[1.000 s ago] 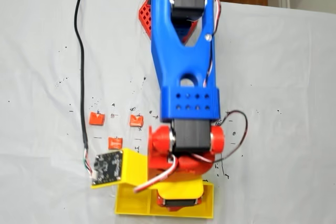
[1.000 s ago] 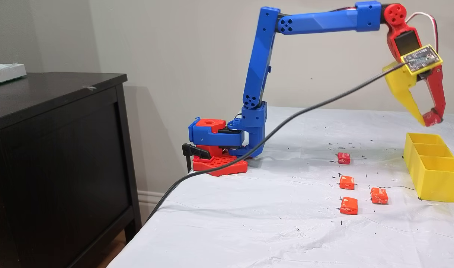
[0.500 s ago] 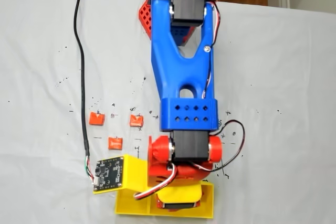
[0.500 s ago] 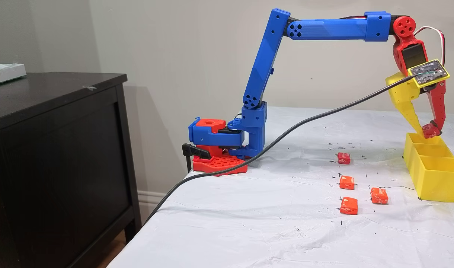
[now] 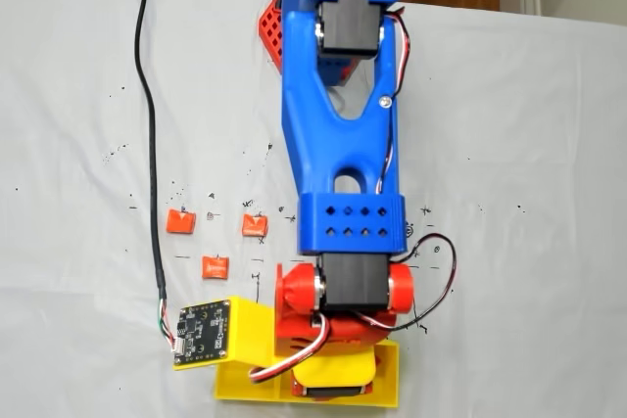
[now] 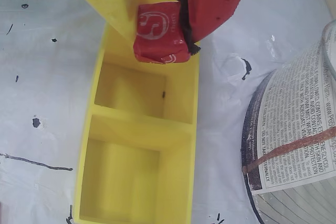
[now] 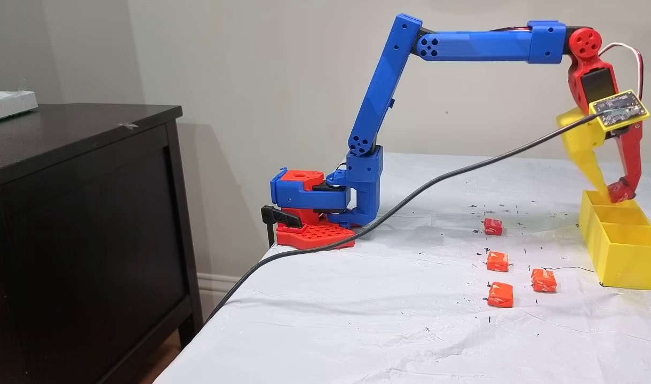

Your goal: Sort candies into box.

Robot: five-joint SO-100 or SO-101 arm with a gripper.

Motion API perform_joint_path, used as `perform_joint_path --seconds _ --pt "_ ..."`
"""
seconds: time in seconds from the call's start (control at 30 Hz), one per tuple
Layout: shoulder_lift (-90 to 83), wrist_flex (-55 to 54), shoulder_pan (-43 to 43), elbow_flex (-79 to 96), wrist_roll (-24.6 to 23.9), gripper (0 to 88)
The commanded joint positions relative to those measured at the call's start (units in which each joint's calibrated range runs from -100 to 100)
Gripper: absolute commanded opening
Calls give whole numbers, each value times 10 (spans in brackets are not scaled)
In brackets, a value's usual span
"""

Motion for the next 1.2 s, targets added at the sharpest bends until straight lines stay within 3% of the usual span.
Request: perform_joint_path --seconds 0.0,0.1,0.5,0.57,0.73,1.17 --pt "-11 6 4 -51 2 165" --pt "-13 7 4 -49 2 234" --pt "-29 11 5 -40 3 254" --pt "-34 11 5 -38 3 216" --pt "-55 21 8 -32 2 6" --pt "-235 42 -7 206 17 2"
